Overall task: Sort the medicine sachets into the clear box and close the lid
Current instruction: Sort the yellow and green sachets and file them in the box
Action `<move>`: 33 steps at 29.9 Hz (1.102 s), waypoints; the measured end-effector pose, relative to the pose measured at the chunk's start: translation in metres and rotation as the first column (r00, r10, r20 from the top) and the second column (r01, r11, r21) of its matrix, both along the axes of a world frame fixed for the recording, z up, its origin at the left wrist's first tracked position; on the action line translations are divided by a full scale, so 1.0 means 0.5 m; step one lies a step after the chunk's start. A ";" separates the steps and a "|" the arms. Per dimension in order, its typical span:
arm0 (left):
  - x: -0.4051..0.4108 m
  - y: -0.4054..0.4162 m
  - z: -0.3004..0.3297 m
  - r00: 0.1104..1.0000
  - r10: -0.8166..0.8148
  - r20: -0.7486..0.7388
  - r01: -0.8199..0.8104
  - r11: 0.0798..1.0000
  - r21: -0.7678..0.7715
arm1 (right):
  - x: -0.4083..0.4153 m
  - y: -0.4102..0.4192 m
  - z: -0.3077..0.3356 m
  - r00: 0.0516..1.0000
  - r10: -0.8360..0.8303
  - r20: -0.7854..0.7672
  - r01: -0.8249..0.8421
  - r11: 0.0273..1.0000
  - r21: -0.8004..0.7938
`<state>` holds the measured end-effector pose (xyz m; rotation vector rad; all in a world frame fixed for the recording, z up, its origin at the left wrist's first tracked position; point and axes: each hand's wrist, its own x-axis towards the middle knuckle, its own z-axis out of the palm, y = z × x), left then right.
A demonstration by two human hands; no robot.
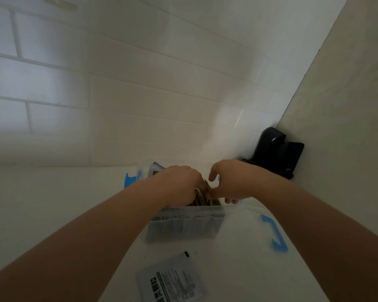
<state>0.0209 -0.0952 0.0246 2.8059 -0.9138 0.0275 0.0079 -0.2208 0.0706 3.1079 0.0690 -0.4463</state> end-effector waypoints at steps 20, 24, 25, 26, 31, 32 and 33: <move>-0.189 0.073 0.033 0.966 -0.201 0.164 0.255 0.860 -0.442 | -0.224 -0.095 -0.002 0.966 0.101 0.238 -0.192 0.898 0.395; -0.255 0.088 -0.066 0.984 -0.083 -0.160 0.054 0.982 -0.181 | -0.321 -0.141 -0.080 0.992 0.114 -0.060 -0.085 0.932 0.353; -0.265 0.092 -0.087 0.984 -0.016 -0.179 -0.011 0.989 -0.149 | -0.340 -0.153 -0.097 0.994 0.082 -0.076 -0.051 0.935 0.351; -0.273 0.097 -0.104 0.981 0.042 -0.190 -0.070 0.987 -0.142 | -0.356 -0.165 -0.112 0.996 0.044 -0.079 -0.014 0.934 0.357; -0.279 0.102 -0.132 0.958 0.130 -0.254 -0.147 0.988 -0.049 | -0.389 -0.187 -0.158 0.994 -0.047 -0.101 0.083 0.917 0.389; -0.278 0.097 -0.129 0.951 0.143 -0.275 -0.168 0.984 -0.067 | -0.385 -0.185 -0.162 0.994 -0.054 -0.097 0.089 0.914 0.395; -0.277 0.092 -0.127 0.942 0.161 -0.294 -0.194 0.977 -0.089 | -0.381 -0.183 -0.165 0.993 -0.064 -0.102 0.099 0.910 0.402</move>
